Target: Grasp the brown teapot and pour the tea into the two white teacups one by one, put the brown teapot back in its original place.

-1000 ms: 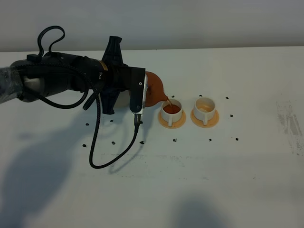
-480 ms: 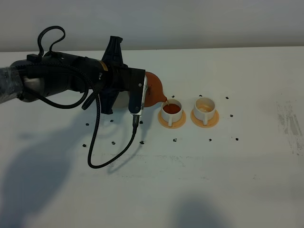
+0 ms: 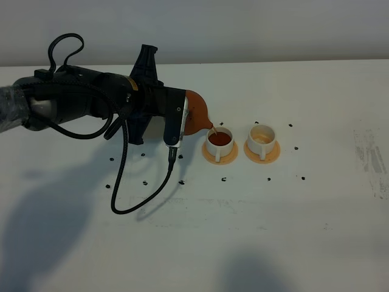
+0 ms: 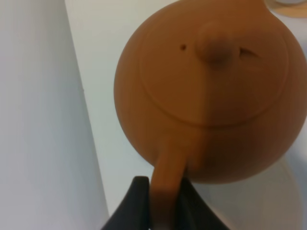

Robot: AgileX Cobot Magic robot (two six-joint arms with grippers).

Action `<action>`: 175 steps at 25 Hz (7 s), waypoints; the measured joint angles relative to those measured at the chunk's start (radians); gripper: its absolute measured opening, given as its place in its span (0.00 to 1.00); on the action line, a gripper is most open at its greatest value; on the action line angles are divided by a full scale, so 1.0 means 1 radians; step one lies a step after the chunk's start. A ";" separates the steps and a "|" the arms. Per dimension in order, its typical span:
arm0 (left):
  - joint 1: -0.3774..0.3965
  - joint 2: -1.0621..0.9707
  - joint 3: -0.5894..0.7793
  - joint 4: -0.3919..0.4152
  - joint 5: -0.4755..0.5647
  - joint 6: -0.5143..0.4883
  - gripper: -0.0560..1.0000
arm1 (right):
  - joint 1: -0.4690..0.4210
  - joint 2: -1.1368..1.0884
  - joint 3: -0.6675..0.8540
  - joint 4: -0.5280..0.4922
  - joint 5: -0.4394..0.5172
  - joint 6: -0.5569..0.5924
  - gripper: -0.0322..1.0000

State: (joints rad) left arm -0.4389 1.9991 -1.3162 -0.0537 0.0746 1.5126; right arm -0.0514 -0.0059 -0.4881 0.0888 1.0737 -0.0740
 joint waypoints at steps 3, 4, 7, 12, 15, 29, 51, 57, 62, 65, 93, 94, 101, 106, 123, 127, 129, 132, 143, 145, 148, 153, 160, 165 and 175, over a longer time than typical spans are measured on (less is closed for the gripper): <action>0.000 0.000 0.000 0.006 -0.001 0.000 0.13 | 0.000 0.000 0.000 0.000 0.000 0.000 0.45; 0.000 0.000 0.000 0.007 -0.001 0.000 0.13 | 0.000 0.000 0.000 0.000 0.000 0.000 0.45; 0.000 0.000 0.000 0.010 -0.001 0.000 0.13 | 0.000 0.000 0.000 0.000 0.000 0.000 0.45; 0.000 0.000 0.000 0.012 -0.002 0.000 0.13 | 0.000 0.000 0.000 0.000 0.000 0.000 0.45; 0.000 0.000 0.000 0.012 -0.004 0.000 0.13 | 0.000 0.000 0.000 0.000 0.000 0.000 0.45; 0.000 0.000 0.000 -0.021 0.000 -0.174 0.13 | 0.000 0.000 0.000 0.000 0.000 0.000 0.45; 0.012 -0.073 0.000 -0.274 0.071 -0.250 0.13 | 0.000 0.000 0.000 0.000 0.000 0.000 0.45; 0.035 -0.113 0.000 -0.317 0.189 -0.420 0.13 | 0.000 0.000 0.000 0.000 0.000 0.000 0.45; 0.058 -0.149 0.043 -0.335 0.221 -0.515 0.13 | 0.000 0.000 0.000 0.000 0.000 0.000 0.45; 0.067 -0.150 0.086 -0.373 0.225 -0.525 0.13 | 0.000 0.000 0.000 0.000 0.000 0.000 0.45; 0.069 -0.087 0.319 -0.501 0.063 -0.528 0.13 | 0.000 0.000 0.000 0.000 0.000 0.000 0.45; 0.069 -0.086 0.319 -0.503 0.063 -0.528 0.13 | 0.000 0.000 0.000 0.000 0.000 0.000 0.45; 0.069 -0.109 0.319 -0.506 0.047 -0.505 0.13 | 0.000 0.000 0.000 0.000 0.000 0.000 0.45; 0.069 -0.161 0.310 -0.506 0.048 -0.482 0.13 | 0.000 0.000 0.000 0.000 0.000 0.000 0.45; 0.045 -0.023 -0.195 -0.322 0.421 -0.475 0.13 | 0.000 0.000 0.000 0.000 0.000 0.000 0.45; 0.021 0.068 -0.329 -0.293 0.500 -0.450 0.13 | 0.000 0.000 0.000 0.000 0.000 0.000 0.45; 0.007 0.108 -0.386 -0.286 0.526 -0.431 0.13 | 0.000 0.000 0.000 0.000 0.000 0.000 0.45; -0.014 0.159 -0.459 -0.270 0.547 -0.404 0.13 | 0.000 0.000 0.000 0.000 0.000 0.000 0.45; -0.050 0.204 -0.508 -0.242 0.555 -0.251 0.13 | 0.000 0.000 0.000 0.000 0.000 0.000 0.45; -0.050 0.204 -0.508 -0.241 0.555 -0.228 0.13 | 0.000 0.000 0.000 0.000 0.000 0.000 0.45; -0.050 0.204 -0.508 -0.227 0.555 -0.215 0.13 | 0.000 0.000 0.000 0.000 0.000 0.000 0.45; -0.050 0.204 -0.508 -0.176 0.540 -0.211 0.13 | 0.000 0.000 0.000 0.000 0.000 0.000 0.45; -0.062 0.204 -0.508 -0.141 0.498 -0.190 0.13 | 0.000 0.000 0.000 0.000 0.000 0.000 0.45; -0.073 0.204 -0.508 -0.140 0.485 -0.151 0.13 | 0.000 0.000 0.000 0.000 0.000 0.000 0.45; -0.084 0.207 -0.508 -0.113 0.479 -0.081 0.13 | 0.000 0.000 0.000 0.000 0.000 0.000 0.45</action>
State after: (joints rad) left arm -0.5228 2.2064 -1.8240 -0.1670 0.5538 1.4313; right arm -0.0514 -0.0059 -0.4881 0.0888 1.0737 -0.0740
